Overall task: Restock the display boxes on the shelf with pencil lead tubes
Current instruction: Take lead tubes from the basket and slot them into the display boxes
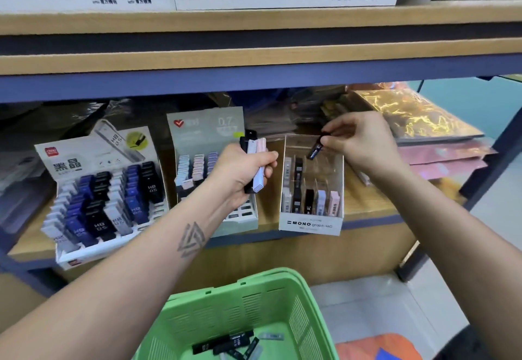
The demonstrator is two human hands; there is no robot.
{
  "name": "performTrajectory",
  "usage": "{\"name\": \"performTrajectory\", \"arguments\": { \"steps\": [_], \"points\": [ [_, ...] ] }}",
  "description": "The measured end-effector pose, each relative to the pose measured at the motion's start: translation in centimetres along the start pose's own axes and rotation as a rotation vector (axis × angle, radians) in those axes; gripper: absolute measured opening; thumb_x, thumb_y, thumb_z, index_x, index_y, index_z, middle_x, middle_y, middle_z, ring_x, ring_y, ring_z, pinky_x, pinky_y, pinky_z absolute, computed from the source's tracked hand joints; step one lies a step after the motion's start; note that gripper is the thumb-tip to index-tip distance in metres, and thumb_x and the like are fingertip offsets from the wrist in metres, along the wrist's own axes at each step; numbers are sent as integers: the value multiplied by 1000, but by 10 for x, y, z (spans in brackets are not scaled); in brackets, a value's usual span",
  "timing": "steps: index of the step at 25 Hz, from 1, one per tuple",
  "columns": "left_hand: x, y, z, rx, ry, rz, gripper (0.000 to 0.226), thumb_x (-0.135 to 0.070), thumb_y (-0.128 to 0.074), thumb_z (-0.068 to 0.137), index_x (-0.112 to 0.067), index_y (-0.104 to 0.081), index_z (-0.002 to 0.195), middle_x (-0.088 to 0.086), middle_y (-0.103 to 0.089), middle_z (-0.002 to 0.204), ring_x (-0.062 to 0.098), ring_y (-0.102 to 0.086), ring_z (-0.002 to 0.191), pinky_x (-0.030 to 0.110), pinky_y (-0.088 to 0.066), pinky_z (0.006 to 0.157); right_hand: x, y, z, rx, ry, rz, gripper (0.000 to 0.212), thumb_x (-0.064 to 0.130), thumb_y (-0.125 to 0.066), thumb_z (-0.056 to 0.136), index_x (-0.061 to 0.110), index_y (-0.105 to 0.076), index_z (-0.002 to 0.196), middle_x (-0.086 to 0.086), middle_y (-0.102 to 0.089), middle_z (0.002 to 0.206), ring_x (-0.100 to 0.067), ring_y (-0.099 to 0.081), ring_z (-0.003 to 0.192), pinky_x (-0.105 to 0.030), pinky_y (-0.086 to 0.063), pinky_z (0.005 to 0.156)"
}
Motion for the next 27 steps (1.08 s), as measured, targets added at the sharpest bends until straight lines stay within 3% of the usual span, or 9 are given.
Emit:
{"name": "performTrajectory", "arguments": {
  "steps": [4, 8, 13, 15, 18, 21, 24, 27],
  "points": [
    [4, -8, 4, 1, -7, 1, 11, 3, -69, 89, 7, -61, 95, 11, -63, 65, 14, -52, 48, 21, -39, 38, -2, 6, 7, 4, 48, -129, 16, 16, -80, 85, 19, -78, 100, 6, -72, 92, -1, -64, 83, -11, -46, 70],
    [10, 0, 10, -23, -5, 50, 23, 0, -72, 88, 11, -61, 104, 13, -65, 69, 16, -54, 50, 22, -40, 40, -8, 5, 12, 67, 25, -197, 17, 13, -80, 85, 19, -74, 99, 4, -71, 85, -4, -68, 73, -8, -46, 57],
    [14, 2, 12, -48, 9, 58, 18, 0, -72, 87, 8, -62, 100, 11, -65, 65, 14, -54, 48, 22, -41, 40, -7, 0, 13, 31, 79, -252, 16, 14, -79, 86, 17, -77, 101, 4, -69, 92, -3, -59, 79, -12, -42, 67],
    [11, -2, 13, -52, -2, 25, 16, 1, -72, 87, 8, -62, 98, 11, -65, 65, 14, -54, 47, 21, -41, 39, -4, 2, 16, 9, 59, -203, 16, 15, -79, 86, 16, -76, 101, 3, -71, 94, -7, -63, 81, -16, -49, 71],
    [7, -6, 15, -45, -34, 63, 16, 0, -71, 89, 9, -62, 98, 11, -64, 66, 14, -53, 47, 21, -42, 40, 1, -5, 16, 193, -5, -134, 12, 10, -81, 84, 17, -75, 92, -1, -74, 83, -14, -73, 75, -33, -62, 75],
    [6, -7, 13, -30, -43, 91, 17, -1, -70, 89, 9, -61, 99, 11, -64, 66, 14, -53, 47, 21, -42, 40, 5, -15, -1, 341, -1, -163, 12, 9, -82, 82, 17, -75, 87, 1, -75, 77, -10, -73, 70, -28, -61, 71],
    [5, -4, 11, -25, -45, 96, 16, -1, -70, 89, 9, -61, 99, 12, -63, 67, 14, -53, 47, 21, -42, 40, 0, -28, -18, 365, 60, -353, 14, 15, -84, 81, 25, -74, 78, 9, -72, 74, -2, -68, 71, -19, -55, 66],
    [3, -4, 6, -16, -53, 98, 14, -1, -70, 89, 8, -61, 96, 12, -63, 67, 15, -53, 48, 21, -41, 41, -12, -38, -28, 366, 51, -404, 18, 20, -84, 80, 31, -71, 75, 13, -71, 76, -6, -68, 77, -33, -59, 76]
  ]
}}
Point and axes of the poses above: each hand's wrist, its own z-axis towards the middle knuckle, its own y-axis out of the back of the hand, x = y × z, the point moved 6 cm from there along z, towards the middle knuckle
